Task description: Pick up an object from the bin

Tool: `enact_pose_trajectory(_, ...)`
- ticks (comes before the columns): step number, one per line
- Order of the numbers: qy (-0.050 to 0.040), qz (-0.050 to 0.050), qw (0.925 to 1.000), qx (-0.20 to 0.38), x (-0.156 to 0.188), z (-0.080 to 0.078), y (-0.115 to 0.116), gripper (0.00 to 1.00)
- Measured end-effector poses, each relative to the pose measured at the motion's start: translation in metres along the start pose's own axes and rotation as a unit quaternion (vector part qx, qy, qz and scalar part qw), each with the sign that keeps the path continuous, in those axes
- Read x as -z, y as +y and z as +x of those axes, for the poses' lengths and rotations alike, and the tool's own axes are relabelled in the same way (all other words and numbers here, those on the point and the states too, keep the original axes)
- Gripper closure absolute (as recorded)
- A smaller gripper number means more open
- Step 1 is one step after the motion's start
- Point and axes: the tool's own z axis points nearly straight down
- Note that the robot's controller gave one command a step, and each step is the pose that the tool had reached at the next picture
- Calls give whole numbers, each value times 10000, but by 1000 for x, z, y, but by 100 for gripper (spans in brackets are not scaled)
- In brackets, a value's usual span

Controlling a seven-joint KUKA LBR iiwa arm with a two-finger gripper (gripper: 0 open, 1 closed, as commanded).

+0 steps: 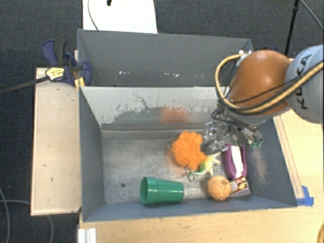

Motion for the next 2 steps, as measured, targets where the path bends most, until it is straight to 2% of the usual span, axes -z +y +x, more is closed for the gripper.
enact_pose_trajectory(1,-88,8,9993,-368,-32,-16,-12,100)
enact_pose_trajectory(2,-29,-1,9976,693,46,57,3,100)
